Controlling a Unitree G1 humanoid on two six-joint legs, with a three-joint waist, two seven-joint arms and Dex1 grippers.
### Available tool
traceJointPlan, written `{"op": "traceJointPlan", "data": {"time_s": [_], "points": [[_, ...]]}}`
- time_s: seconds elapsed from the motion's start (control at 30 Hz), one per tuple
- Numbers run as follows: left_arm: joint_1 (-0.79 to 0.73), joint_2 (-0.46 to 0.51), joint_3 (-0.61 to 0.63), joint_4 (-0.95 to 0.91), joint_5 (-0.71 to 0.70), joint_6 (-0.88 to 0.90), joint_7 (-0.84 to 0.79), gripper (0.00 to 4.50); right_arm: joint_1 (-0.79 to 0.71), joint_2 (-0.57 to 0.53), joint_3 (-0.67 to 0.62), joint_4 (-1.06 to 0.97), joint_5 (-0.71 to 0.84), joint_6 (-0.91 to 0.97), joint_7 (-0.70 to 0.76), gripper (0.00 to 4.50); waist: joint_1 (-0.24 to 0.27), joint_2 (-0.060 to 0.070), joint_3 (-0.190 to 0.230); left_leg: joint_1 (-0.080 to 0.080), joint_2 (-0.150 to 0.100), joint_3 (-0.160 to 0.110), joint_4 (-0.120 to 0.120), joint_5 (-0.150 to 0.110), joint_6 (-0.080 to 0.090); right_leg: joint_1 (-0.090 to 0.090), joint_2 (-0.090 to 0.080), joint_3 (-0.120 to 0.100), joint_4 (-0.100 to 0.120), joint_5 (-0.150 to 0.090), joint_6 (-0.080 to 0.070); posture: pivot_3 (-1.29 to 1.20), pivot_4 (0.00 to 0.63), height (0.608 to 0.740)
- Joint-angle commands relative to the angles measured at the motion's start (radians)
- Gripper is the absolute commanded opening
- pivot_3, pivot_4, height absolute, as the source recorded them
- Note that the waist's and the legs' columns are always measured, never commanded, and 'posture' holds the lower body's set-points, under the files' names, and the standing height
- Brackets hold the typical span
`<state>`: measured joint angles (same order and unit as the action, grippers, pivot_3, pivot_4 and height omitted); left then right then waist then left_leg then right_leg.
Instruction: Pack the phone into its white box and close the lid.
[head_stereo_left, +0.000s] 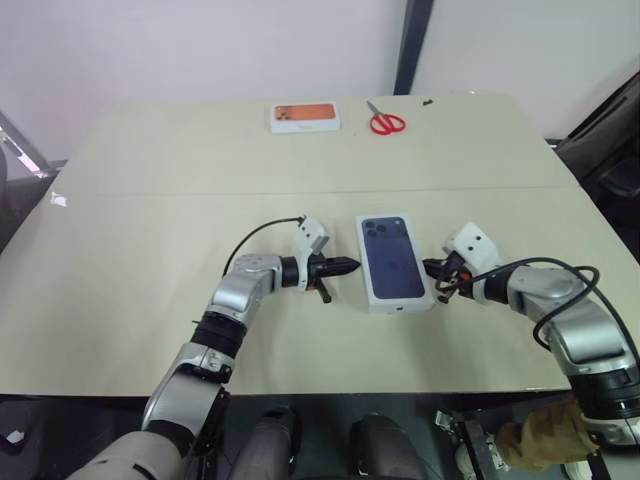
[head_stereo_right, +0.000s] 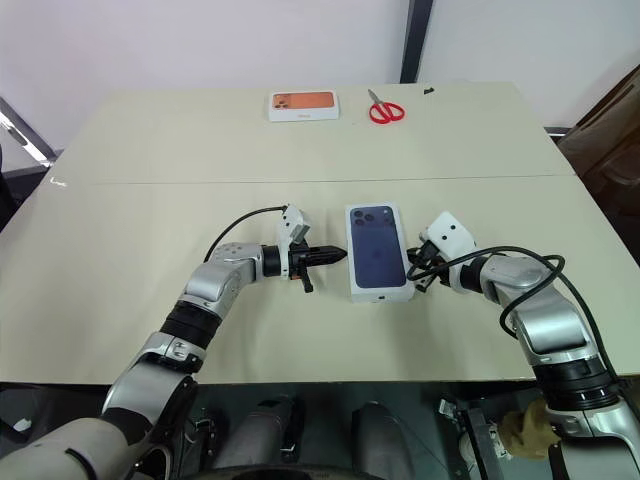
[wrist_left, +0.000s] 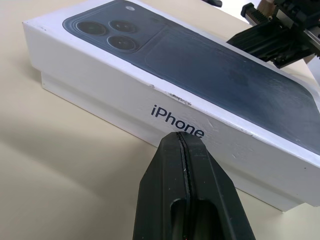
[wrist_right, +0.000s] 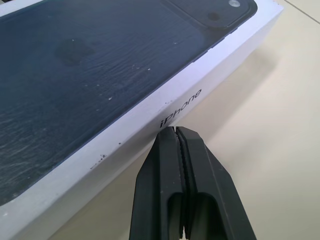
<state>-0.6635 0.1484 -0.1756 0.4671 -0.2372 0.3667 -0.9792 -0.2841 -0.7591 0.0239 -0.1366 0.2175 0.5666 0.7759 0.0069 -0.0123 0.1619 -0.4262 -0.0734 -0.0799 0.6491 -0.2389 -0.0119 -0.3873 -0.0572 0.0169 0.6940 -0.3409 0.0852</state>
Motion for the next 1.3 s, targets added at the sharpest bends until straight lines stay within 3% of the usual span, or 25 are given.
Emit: {"op": "traceJointPlan", "data": {"time_s": [0.03,0.23,0.37,0.5,0.67,0.83,1.0,1.3], "points": [[0.004,0.003,0.011,-0.039,-0.015,-0.003,-0.006,0.00,0.004,-0.020,-0.010,-0.015,-0.023,-0.041,0.006,0.05,0.000,0.000,0.000,0.000,0.000,0.000,0.000,0.000,0.000,0.000,0.000,0.000,0.000,0.000,0.000,0.00,0.150,0.740],[-0.011,0.026,0.044,-0.052,-0.040,0.011,0.001,0.00,-0.028,-0.037,-0.070,0.004,0.002,-0.036,0.015,0.05,0.000,0.000,0.000,0.000,0.000,0.000,0.000,0.000,0.000,0.000,0.000,0.000,0.000,0.000,0.000,0.00,0.150,0.740],[-0.024,0.020,0.070,-0.070,-0.066,0.028,0.008,0.00,-0.051,-0.064,-0.047,0.049,-0.059,-0.076,0.004,0.05,-0.001,0.000,0.000,0.000,0.000,0.000,0.000,0.000,0.000,0.000,0.000,0.000,0.000,0.000,0.000,0.00,0.150,0.740],[-0.053,-0.016,0.094,-0.079,-0.095,0.039,0.039,0.00,-0.106,-0.037,-0.074,0.056,-0.046,-0.080,-0.022,0.05,0.001,0.000,0.000,0.000,0.000,0.000,0.001,0.000,0.000,0.000,0.000,0.000,0.000,0.000,0.000,0.00,0.150,0.740],[-0.136,-0.099,0.109,-0.011,-0.108,0.019,0.069,0.00,-0.183,0.049,-0.094,-0.013,0.077,0.030,-0.009,0.05,0.001,0.000,0.000,0.000,0.000,0.000,0.001,0.000,0.000,0.000,0.000,0.000,0.000,0.000,0.000,0.00,0.150,0.740],[-0.160,-0.128,0.027,0.135,0.005,-0.081,0.078,0.00,-0.143,0.104,-0.033,-0.045,0.079,0.056,-0.017,0.05,0.003,0.000,0.000,0.000,0.000,0.000,0.001,0.000,0.000,0.000,0.000,0.000,0.000,0.000,0.000,0.00,0.150,0.740],[-0.166,-0.129,-0.023,0.259,0.083,-0.144,0.086,0.00,-0.039,0.064,0.091,0.027,-0.066,-0.042,-0.024,0.05,0.002,0.000,0.000,0.000,0.000,0.001,0.001,0.000,0.000,0.000,0.000,0.000,0.001,0.000,0.000,0.00,0.150,0.740],[-0.089,-0.072,-0.018,0.149,0.036,-0.074,-0.048,0.00,0.015,0.020,0.048,-0.063,0.020,0.006,0.070,0.05,0.003,0.000,-0.001,0.013,0.000,-0.001,-0.002,-0.001,0.001,0.016,0.000,-0.002,-0.006,0.000,0.000,0.00,0.150,0.740]]}}
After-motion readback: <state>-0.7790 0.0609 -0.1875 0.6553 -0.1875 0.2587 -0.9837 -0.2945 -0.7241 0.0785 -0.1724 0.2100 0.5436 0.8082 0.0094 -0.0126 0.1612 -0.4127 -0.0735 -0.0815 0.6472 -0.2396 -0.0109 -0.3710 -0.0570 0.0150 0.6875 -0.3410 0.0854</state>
